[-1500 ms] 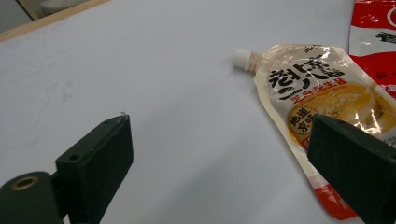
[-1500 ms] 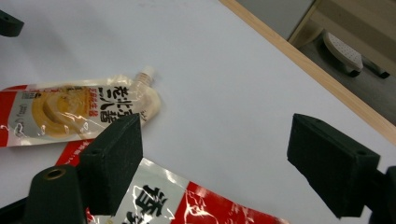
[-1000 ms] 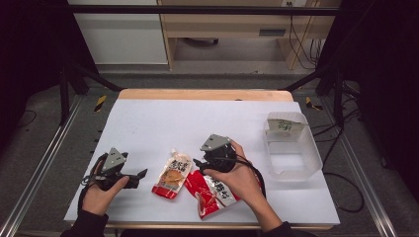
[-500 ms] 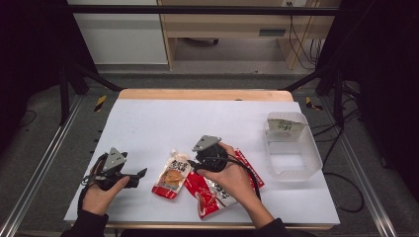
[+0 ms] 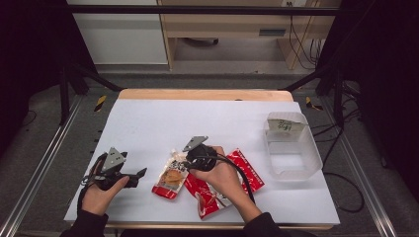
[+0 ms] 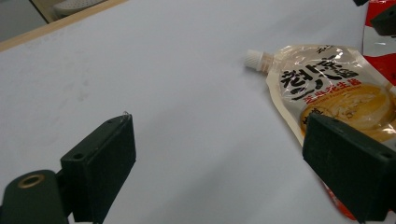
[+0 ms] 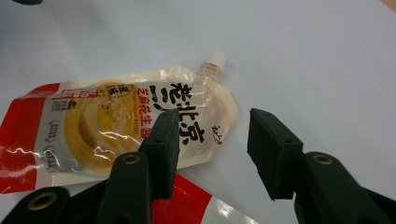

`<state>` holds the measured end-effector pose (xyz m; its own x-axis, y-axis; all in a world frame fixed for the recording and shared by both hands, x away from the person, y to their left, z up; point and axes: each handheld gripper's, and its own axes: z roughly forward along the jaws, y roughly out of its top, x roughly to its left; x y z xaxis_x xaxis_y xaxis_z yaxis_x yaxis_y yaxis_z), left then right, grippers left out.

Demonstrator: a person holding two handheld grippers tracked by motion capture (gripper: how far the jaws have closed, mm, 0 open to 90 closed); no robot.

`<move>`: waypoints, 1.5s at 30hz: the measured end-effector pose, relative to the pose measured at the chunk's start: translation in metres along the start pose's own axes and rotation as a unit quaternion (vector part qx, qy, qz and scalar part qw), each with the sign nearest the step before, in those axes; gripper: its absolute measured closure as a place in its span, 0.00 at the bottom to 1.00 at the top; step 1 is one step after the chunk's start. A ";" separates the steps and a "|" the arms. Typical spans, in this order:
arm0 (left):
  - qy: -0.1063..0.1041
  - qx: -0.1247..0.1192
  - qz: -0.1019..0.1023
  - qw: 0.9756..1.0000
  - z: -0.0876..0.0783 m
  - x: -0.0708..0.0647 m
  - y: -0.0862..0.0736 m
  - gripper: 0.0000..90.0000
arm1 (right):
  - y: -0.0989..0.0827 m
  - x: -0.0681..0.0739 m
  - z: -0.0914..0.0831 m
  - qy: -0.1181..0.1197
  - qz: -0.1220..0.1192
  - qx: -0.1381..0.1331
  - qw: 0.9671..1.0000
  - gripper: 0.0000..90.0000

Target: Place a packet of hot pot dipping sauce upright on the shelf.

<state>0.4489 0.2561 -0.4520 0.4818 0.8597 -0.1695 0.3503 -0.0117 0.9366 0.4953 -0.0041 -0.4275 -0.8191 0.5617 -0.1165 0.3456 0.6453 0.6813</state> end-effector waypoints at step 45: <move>-0.009 0.003 0.006 1.000 0.003 -0.004 0.001 0.11 | -0.012 0.000 0.044 0.033 0.071 0.021 0.997 0.95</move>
<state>0.4498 0.2513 -0.4518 0.5006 0.8498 -0.1649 0.3492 -0.0239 0.9368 0.5110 0.0108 -0.4671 -0.7892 0.6135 0.0278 0.4771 0.5840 0.6567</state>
